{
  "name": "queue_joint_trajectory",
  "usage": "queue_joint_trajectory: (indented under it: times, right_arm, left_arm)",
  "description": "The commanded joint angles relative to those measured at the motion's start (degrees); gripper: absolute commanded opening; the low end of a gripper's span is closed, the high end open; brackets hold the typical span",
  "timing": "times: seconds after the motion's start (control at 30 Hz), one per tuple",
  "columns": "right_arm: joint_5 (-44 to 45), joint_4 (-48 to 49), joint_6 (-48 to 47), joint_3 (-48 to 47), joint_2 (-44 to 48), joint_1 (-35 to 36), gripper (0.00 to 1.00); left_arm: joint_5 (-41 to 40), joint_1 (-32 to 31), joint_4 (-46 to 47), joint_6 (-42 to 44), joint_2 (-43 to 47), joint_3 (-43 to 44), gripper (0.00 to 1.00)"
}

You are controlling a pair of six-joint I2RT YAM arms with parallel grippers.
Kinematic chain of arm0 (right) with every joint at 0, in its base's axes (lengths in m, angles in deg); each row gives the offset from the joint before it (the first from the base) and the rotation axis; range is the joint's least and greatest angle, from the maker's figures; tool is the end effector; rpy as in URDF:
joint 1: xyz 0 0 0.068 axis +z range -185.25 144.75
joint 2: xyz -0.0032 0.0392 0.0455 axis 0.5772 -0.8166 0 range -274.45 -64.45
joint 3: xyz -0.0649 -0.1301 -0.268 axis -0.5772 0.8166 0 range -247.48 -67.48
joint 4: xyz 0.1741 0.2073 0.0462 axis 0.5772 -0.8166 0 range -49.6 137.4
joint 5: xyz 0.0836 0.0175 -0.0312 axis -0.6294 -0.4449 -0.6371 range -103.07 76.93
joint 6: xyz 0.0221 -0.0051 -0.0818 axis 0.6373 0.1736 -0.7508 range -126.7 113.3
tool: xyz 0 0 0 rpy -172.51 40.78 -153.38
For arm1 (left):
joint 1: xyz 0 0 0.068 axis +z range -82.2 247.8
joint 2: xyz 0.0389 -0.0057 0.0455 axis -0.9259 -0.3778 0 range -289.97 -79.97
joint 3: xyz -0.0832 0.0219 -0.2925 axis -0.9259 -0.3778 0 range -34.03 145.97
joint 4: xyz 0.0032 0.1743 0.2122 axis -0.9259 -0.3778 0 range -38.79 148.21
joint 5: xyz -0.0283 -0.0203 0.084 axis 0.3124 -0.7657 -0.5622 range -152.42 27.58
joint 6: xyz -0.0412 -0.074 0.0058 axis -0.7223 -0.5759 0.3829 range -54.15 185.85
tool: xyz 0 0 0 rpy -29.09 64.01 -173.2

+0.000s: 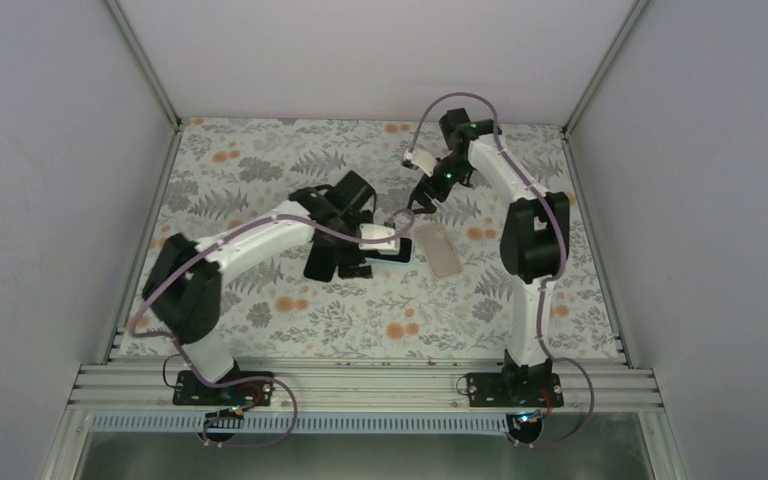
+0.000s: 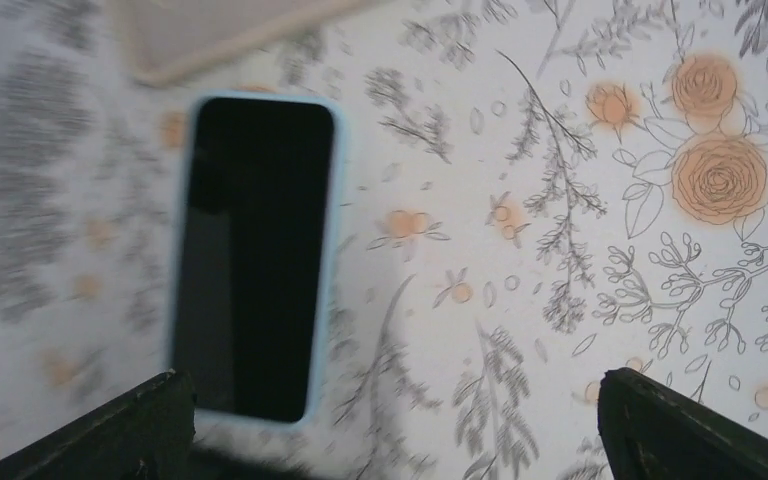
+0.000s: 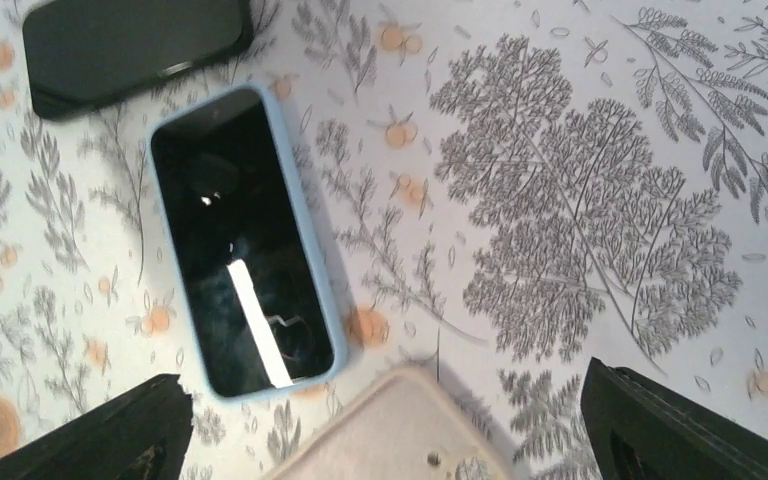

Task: Take the phone out of the phone case

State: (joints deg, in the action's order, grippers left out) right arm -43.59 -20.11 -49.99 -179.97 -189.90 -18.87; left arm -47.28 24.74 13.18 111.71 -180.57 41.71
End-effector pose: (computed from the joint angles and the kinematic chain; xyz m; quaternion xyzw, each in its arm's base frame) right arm 0.4509 0.1719 0.2195 -0.4973 0.8231 0.2365 0.1390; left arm 0.2681 -0.2771 0.2139 0.7001 0.6805 -0.1255 0.1761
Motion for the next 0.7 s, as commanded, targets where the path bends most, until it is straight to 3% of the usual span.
queue_joint_trajectory:
  times: [0.0, 0.17, 0.33, 0.67]
  right_arm:
    - [7.41, 1.74, -6.43, 9.66, 6.83, 2.6, 1.0]
    - [11.1, 12.47, -9.25, 25.48, 17.02, 6.09, 1.0]
    - [17.02, 21.14, -11.3, 36.58, 23.05, 11.08, 1.0]
    - [18.55, 21.77, -9.64, 33.45, 15.53, 16.48, 1.0]
  left_arm:
    - [0.5, 4.16, -2.76, -0.33, 7.26, 0.92, 1.0]
    - [-1.67, 12.9, 3.92, -1.9, 11.6, -0.37, 1.0]
    - [-5.32, 20.24, 10.26, -7.16, 10.2, 1.41, 1.0]
    - [-5.66, 22.59, 13.02, -13.0, 5.61, 2.93, 1.0]
